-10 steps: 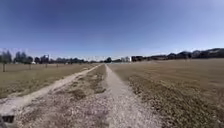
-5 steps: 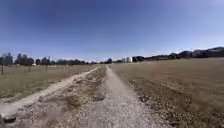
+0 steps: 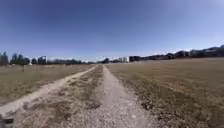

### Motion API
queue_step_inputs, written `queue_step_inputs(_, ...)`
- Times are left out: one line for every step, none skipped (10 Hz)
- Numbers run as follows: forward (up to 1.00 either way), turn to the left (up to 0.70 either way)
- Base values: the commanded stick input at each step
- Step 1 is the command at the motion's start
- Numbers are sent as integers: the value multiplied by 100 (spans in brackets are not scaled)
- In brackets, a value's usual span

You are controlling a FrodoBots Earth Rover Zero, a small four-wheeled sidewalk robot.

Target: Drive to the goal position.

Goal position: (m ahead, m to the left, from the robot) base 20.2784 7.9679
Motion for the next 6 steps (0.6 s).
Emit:
queue_step_inputs(70,0)
queue_step_inputs(70,0)
queue_step_inputs(70,0)
queue_step_inputs(70,0)
queue_step_inputs(70,0)
queue_step_inputs(70,0)
